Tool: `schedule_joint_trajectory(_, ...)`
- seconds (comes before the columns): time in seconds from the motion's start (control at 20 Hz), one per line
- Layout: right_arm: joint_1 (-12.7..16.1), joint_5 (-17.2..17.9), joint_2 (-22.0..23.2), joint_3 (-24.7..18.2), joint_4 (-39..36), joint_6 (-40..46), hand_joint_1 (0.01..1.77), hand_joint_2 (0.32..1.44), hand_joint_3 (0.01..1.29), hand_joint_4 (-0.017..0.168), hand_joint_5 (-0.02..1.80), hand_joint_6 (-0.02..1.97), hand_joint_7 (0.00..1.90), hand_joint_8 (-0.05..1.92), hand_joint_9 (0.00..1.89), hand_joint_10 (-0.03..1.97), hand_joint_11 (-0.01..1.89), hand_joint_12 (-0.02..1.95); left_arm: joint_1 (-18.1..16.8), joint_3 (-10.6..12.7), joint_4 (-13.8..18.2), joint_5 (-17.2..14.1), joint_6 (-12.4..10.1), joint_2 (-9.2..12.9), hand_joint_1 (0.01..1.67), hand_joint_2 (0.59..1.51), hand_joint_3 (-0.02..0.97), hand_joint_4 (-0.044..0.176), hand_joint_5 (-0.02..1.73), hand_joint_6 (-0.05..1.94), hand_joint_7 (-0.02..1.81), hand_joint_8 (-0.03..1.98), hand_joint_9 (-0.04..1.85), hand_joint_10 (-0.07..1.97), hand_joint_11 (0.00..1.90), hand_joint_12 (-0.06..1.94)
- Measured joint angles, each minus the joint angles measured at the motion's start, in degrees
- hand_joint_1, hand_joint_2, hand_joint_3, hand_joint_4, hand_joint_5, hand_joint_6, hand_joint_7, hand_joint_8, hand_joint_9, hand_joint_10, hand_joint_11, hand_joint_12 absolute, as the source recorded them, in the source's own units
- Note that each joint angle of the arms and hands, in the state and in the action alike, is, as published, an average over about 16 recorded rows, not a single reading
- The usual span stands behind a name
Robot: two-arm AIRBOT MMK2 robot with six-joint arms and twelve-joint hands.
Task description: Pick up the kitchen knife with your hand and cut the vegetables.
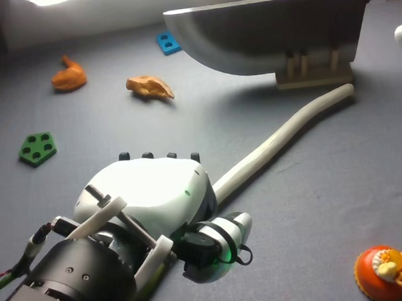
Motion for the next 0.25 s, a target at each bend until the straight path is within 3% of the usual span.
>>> schedule_joint_trajectory(0.25, 0.5, -0.7, 0.2, -0.6, 0.8, -0.5, 0.08, 1.29, 0.02, 0.167, 1.32, 1.89, 1.41, 1.87, 1.42, 1.91, 1.43, 1.90, 0.0, -0.2, 0.0, 0.0, -0.1, 0.0, 0.24, 1.428, 0.012, 0.000, 0.97, 1.74, 1.04, 1.81, 0.94, 1.90, 0.75, 1.93)
